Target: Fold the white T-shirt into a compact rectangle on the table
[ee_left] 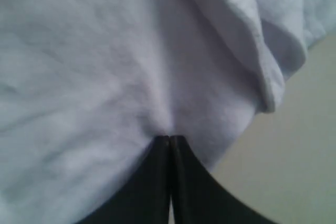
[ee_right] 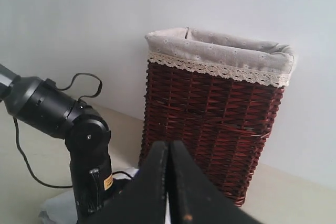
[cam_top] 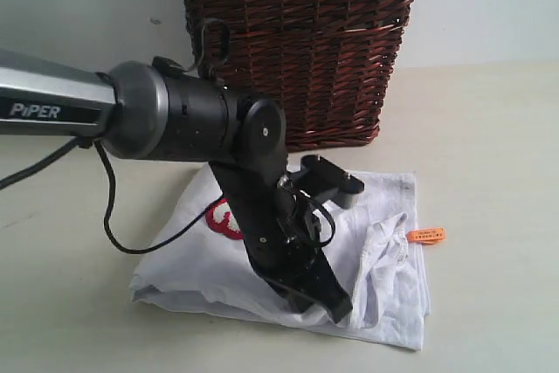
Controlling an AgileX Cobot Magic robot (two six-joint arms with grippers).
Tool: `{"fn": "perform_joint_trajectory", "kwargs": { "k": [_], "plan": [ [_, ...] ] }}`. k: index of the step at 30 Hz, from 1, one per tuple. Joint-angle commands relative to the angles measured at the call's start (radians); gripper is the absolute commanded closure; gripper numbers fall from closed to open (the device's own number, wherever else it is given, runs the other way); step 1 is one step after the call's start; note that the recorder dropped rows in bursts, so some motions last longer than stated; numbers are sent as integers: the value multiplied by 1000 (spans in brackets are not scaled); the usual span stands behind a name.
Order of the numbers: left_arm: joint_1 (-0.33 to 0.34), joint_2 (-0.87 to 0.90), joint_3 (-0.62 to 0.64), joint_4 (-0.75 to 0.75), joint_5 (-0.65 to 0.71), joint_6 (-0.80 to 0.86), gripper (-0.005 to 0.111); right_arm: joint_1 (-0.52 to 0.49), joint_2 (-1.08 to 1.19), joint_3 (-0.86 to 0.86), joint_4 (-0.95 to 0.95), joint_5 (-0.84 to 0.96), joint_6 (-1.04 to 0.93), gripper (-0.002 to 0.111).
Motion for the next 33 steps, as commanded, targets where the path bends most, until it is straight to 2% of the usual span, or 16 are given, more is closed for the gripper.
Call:
{"fn": "perform_joint_trajectory", "kwargs": {
  "k": [1, 5, 7, 8, 10, 11, 14, 19, 20, 28, 33],
  "plan": [
    [0, 24, 1, -101, 57, 99, 106, -4, -4, 6, -15, 2, 29, 108],
    [0, -15, -21, -112, 32, 118, 106, -4, -4, 6, -15, 2, 29, 108],
    [0, -64, -37, -157, -45, 154, 98, -4, -4, 6, -15, 2, 29, 108],
    [0, -80, -39, -192, -117, 162, 88, -4, -4, 6, -15, 2, 29, 108],
    [-8, -64, -39, -201, -214, 164, 77, -4, -4, 6, -15, 2, 29, 108],
    [-9, -49, -39, -203, -234, 164, 75, -4, -4, 6, -15, 2, 29, 108],
    [-47, 23, -39, -209, -280, 164, 78, -4, -4, 6, -15, 2, 29, 108],
    [-146, 49, -39, -216, -276, 237, 101, -4, -4, 6, -15, 2, 29, 108],
    [-156, 42, -43, -216, -279, 241, 101, -4, -4, 6, -15, 2, 29, 108],
    [-169, 2, -74, -209, -273, 250, 79, -4, -4, 6, -15, 4, 29, 108],
    [-148, -47, -74, -176, -200, 246, 76, -4, -4, 6, -24, 4, 29, 108]
  ]
}}
